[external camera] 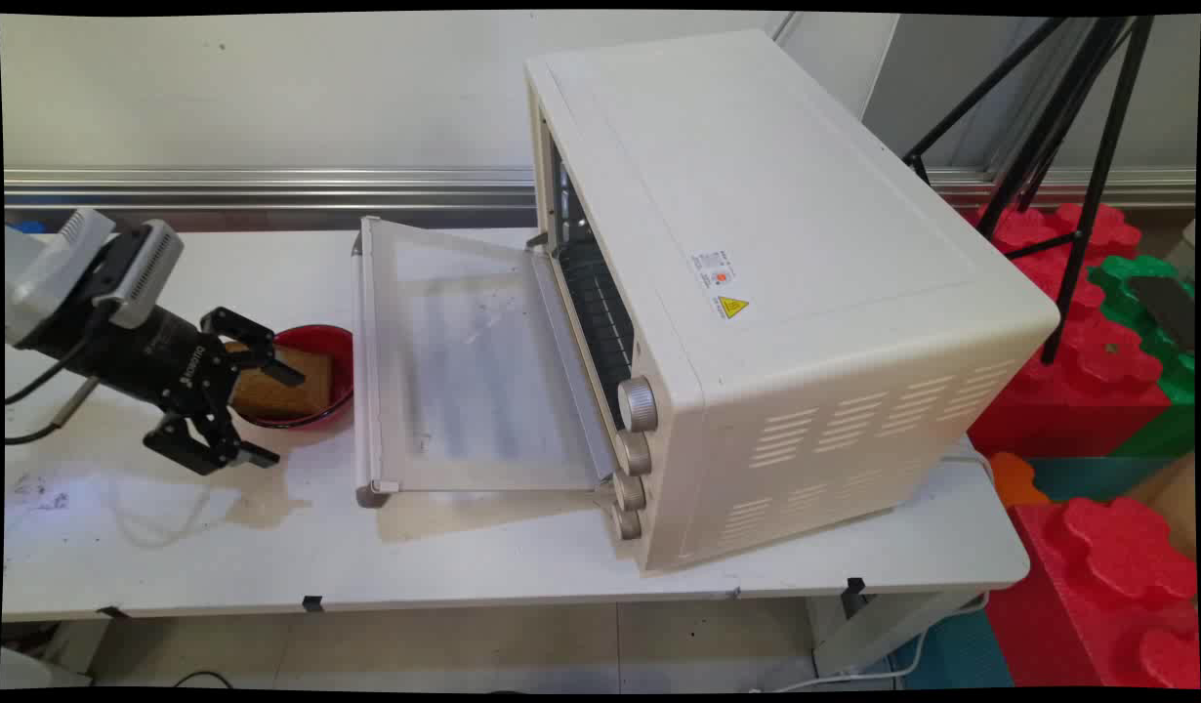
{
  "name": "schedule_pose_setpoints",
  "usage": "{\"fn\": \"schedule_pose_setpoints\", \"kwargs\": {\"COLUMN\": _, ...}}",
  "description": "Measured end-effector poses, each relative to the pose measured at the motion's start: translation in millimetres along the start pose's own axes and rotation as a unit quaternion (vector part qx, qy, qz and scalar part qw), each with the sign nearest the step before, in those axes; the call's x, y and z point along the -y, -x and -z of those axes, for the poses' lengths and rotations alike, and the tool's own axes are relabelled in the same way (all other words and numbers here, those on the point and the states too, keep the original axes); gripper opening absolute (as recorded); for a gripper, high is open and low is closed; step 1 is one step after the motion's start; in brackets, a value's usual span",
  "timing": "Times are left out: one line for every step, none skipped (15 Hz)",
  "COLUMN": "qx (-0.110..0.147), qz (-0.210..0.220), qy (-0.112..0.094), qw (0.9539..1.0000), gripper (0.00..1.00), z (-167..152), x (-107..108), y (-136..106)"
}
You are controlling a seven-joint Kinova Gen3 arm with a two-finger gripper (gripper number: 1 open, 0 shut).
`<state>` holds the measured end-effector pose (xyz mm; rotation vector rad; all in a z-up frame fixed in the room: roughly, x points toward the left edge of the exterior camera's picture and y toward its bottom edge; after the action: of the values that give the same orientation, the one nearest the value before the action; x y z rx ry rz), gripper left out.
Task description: Close the oven
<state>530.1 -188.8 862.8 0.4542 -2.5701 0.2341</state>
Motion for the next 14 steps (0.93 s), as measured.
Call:
{"fn": "schedule_pose_setpoints", "kwargs": {"qx": -0.002, "qz": 0.007, "qy": 0.001, "qw": 1.0, "gripper": 1.0, "z": -3.9, "x": -0.6, "y": -1.0}}
{"fn": "schedule_pose_setpoints", "kwargs": {"qx": -0.004, "qz": 0.013, "qy": 0.001, "qw": 0.9999, "gripper": 1.0, "z": -8.0, "x": -0.7, "y": -1.4}}
{"fn": "schedule_pose_setpoints", "kwargs": {"qx": -0.005, "qz": 0.016, "qy": 0.002, "qw": 0.9999, "gripper": 1.0, "z": -11.2, "x": -0.5, "y": -1.6}}
{"fn": "schedule_pose_setpoints", "kwargs": {"qx": -0.006, "qz": 0.022, "qy": 0.002, "qw": 0.9997, "gripper": 1.0, "z": -16.5, "x": 0.0, "y": -1.6}}
{"fn": "schedule_pose_setpoints", "kwargs": {"qx": -0.007, "qz": 0.025, "qy": 0.002, "qw": 0.9997, "gripper": 1.0, "z": -19.9, "x": 0.5, "y": -1.7}}
{"fn": "schedule_pose_setpoints", "kwargs": {"qx": -0.009, "qz": 0.027, "qy": 0.003, "qw": 0.9996, "gripper": 1.0, "z": -23.5, "x": 1.2, "y": -2.2}}
{"fn": "schedule_pose_setpoints", "kwargs": {"qx": -0.01, "qz": 0.029, "qy": 0.003, "qw": 0.9995, "gripper": 1.0, "z": -26.9, "x": 1.7, "y": -2.6}}
{"fn": "schedule_pose_setpoints", "kwargs": {"qx": -0.012, "qz": 0.032, "qy": 0.004, "qw": 0.9994, "gripper": 1.0, "z": -32.0, "x": 2.6, "y": -3.4}}
{"fn": "schedule_pose_setpoints", "kwargs": {"qx": -0.013, "qz": 0.033, "qy": 0.004, "qw": 0.9994, "gripper": 1.0, "z": -34.8, "x": 3.1, "y": -3.8}}
{"fn": "schedule_pose_setpoints", "kwargs": {"qx": -0.013, "qz": 0.034, "qy": 0.004, "qw": 0.9993, "gripper": 1.0, "z": -36.9, "x": 3.5, "y": -4.2}}
{"fn": "schedule_pose_setpoints", "kwargs": {"qx": -0.015, "qz": 0.035, "qy": 0.004, "qw": 0.9993, "gripper": 1.0, "z": -39.8, "x": 4.2, "y": -4.8}}
{"fn": "schedule_pose_setpoints", "kwargs": {"qx": -0.016, "qz": 0.036, "qy": 0.004, "qw": 0.9992, "gripper": 1.0, "z": -42.2, "x": 4.7, "y": -5.3}}
{"fn": "schedule_pose_setpoints", "kwargs": {"qx": -0.016, "qz": 0.036, "qy": 0.004, "qw": 0.9992, "gripper": 0.0, "z": -43.7, "x": 5.0, "y": -5.6}}
{"fn": "schedule_pose_setpoints", "kwargs": {"qx": -0.017, "qz": 0.036, "qy": 0.004, "qw": 0.9992, "gripper": 0.0, "z": -45.5, "x": 5.4, "y": -5.8}}
